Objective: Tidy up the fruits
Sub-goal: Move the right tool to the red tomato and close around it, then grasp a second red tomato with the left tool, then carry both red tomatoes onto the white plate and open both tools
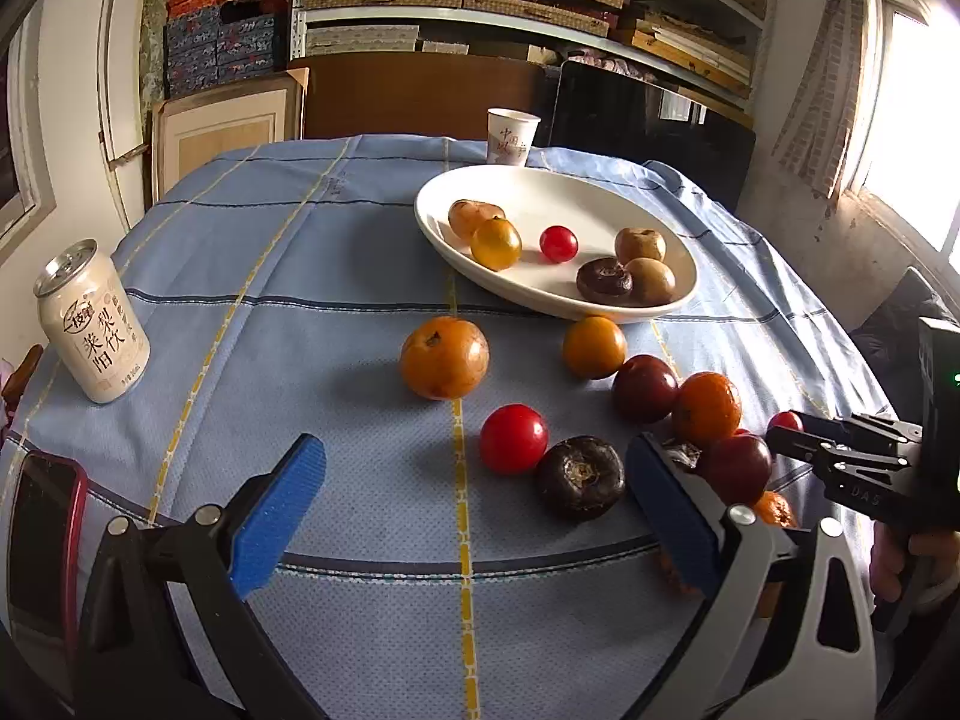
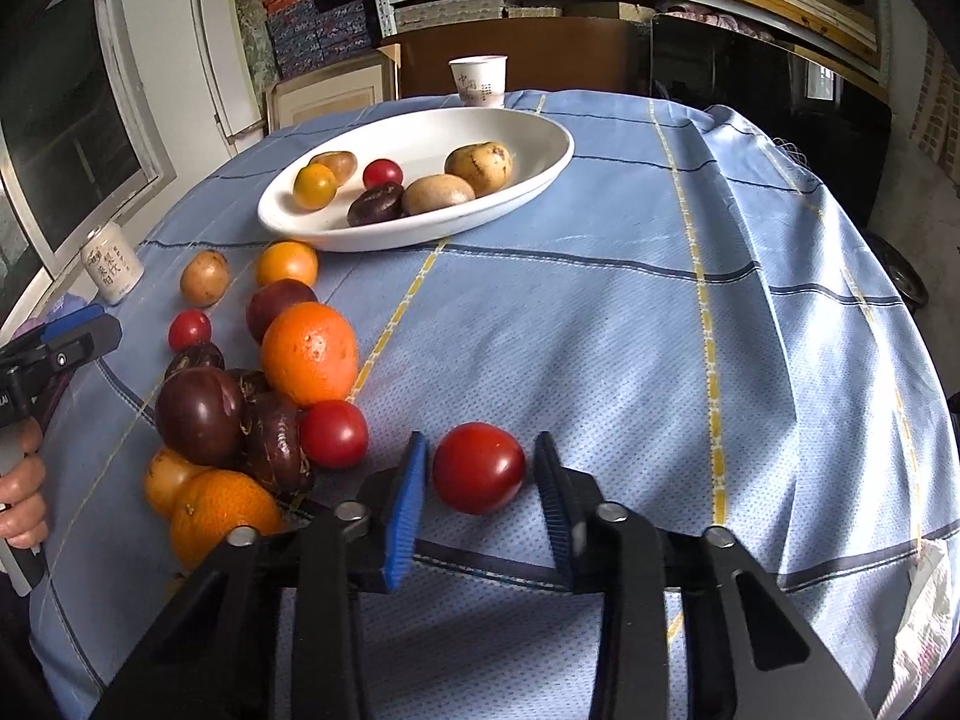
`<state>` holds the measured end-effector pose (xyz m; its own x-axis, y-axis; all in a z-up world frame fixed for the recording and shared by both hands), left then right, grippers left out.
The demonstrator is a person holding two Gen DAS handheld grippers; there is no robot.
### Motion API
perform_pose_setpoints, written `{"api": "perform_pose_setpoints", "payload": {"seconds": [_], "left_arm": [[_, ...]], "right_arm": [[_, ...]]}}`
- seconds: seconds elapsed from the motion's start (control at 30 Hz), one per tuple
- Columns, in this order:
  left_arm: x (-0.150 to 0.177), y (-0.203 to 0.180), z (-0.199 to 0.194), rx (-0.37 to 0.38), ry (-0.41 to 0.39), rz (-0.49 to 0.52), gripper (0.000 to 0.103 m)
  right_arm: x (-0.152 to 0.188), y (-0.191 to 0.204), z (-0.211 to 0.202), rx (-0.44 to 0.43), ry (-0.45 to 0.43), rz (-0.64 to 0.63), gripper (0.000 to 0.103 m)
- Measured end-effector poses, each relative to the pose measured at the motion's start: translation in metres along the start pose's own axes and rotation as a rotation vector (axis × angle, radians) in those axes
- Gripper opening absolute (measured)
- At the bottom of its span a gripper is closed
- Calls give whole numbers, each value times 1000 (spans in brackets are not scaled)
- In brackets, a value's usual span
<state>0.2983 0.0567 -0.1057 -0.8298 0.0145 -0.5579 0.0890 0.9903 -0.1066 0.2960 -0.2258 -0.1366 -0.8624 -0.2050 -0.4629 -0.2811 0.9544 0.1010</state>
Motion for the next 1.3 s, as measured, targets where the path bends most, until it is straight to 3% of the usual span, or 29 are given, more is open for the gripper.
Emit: {"api": "perform_pose_setpoints", "payload": {"seconds": [0.23, 0.33, 0.47, 0.67, 1.07, 1.3], "left_arm": [[3, -3, 14, 62, 57, -15, 97], [2, -3, 22, 87, 85, -32, 74], [-2, 3, 41, 141, 153, -110, 58], [-12, 3, 54, 154, 182, -163, 53], [-12, -10, 64, 140, 211, -125, 32], [-11, -13, 57, 112, 185, -97, 32]], "right_arm": [[-2, -9, -6, -13, -25, 55, 30], [-2, -9, -4, -12, -19, 57, 30], [-2, -8, -4, -13, -19, 54, 30], [-2, -8, -4, -16, -16, 56, 30], [-1, -6, -6, -14, -16, 53, 30], [-2, -6, -7, -15, -21, 54, 30]]}}
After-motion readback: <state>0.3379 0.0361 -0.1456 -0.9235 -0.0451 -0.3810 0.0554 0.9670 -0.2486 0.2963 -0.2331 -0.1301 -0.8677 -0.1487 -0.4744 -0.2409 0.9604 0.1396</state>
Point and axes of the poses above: each gripper's, at about its wrist camera, not at the fingertips, and z roughly the way its jaws point, y to its left, x to its underside, the point moved 8 cm from there along z, roughly the way its jaws point, and after that the axes turned 12 degrees about y, right-handed, at the moved point
